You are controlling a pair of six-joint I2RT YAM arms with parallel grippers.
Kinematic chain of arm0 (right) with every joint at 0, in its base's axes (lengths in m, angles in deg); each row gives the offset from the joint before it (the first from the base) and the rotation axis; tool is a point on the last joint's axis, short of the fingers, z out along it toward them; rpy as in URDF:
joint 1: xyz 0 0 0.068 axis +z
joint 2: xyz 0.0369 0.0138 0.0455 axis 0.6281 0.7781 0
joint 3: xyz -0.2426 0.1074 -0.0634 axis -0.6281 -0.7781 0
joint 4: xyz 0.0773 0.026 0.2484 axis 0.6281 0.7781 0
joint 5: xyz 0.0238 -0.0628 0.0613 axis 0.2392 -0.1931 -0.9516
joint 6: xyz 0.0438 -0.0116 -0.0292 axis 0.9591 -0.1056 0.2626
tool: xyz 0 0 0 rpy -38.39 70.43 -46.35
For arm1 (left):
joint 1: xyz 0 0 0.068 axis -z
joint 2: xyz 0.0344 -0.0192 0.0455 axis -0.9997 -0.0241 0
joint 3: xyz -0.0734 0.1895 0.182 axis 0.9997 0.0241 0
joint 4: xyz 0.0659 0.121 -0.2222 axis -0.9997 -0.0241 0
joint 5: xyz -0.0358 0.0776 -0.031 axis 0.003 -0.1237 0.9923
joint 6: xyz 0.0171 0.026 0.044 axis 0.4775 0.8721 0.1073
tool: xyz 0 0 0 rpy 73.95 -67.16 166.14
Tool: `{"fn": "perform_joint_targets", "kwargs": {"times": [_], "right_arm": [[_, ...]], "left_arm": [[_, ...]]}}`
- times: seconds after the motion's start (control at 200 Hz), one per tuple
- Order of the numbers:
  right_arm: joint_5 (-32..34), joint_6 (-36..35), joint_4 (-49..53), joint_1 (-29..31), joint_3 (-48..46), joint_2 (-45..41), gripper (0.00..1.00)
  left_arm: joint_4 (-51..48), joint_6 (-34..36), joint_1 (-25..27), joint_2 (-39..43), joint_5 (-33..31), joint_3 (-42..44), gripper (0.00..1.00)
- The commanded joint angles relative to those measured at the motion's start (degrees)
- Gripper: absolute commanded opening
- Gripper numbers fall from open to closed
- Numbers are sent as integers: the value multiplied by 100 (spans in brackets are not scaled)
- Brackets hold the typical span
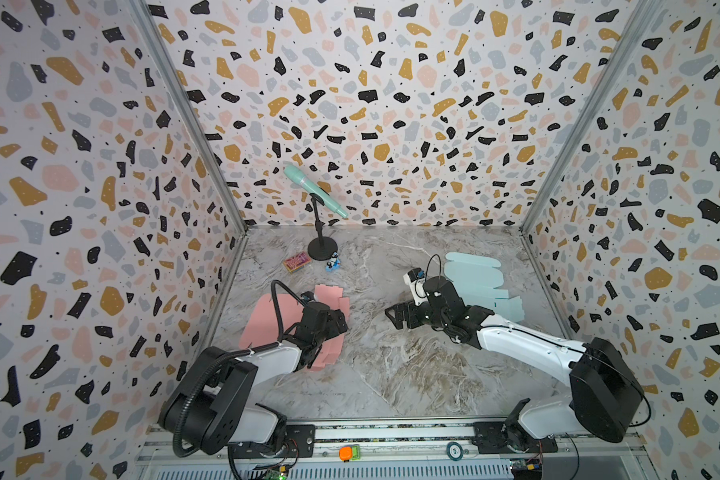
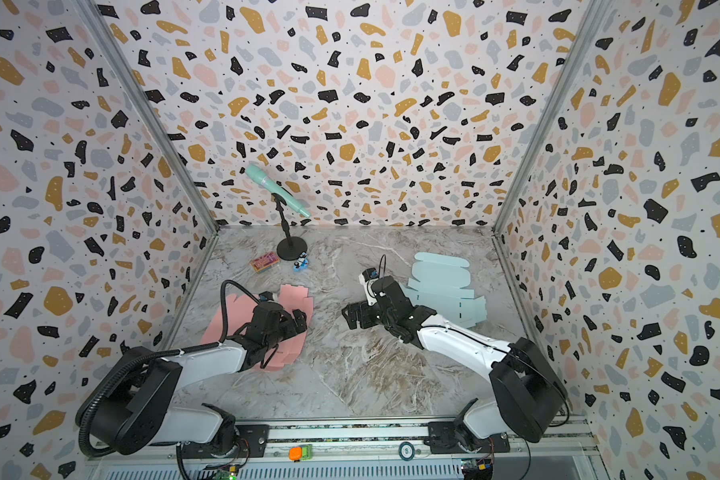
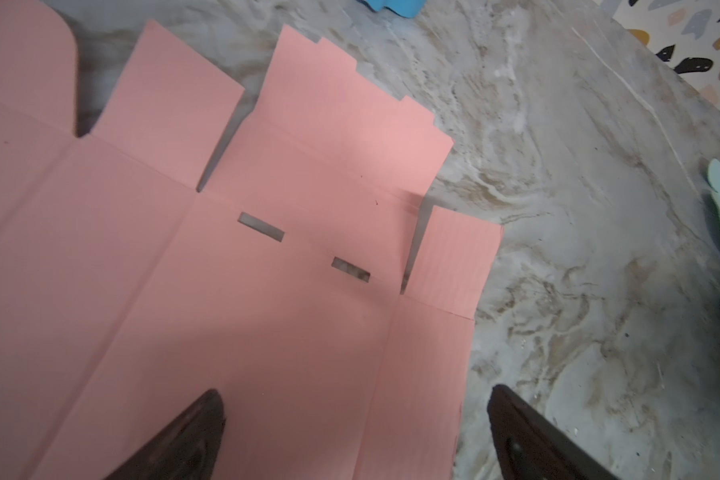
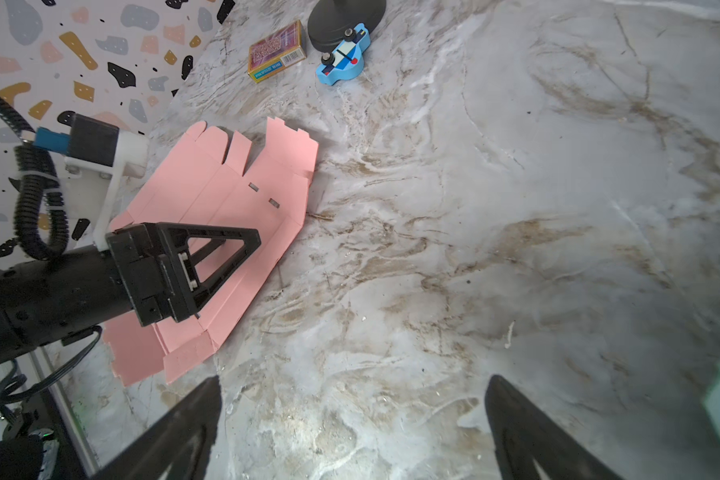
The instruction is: Fold the paper box
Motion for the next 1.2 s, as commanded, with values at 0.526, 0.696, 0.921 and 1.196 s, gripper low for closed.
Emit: {"fn": "perform_joint_targets", "kwargs": {"times": [0.526,0.696,0.921,1.196], "right_arm": [[-510,113,84,-681,-953,-933,99],[-1060,320,-226,-1097,-1483,-1045,99],[-1473,257,-203,-1447,-1796,-1040,99],[-1699,343,-663,-1674,-2226,-884,98]], "left_arm": [[700,-1472,1624,-850,191,-96,100],[870,-1817,2119,-1131,60,-401,100],[1349,-2218,2555,-1592,111,-726,100],[1787,-2432,2822,-1830,265,-885,100]]}}
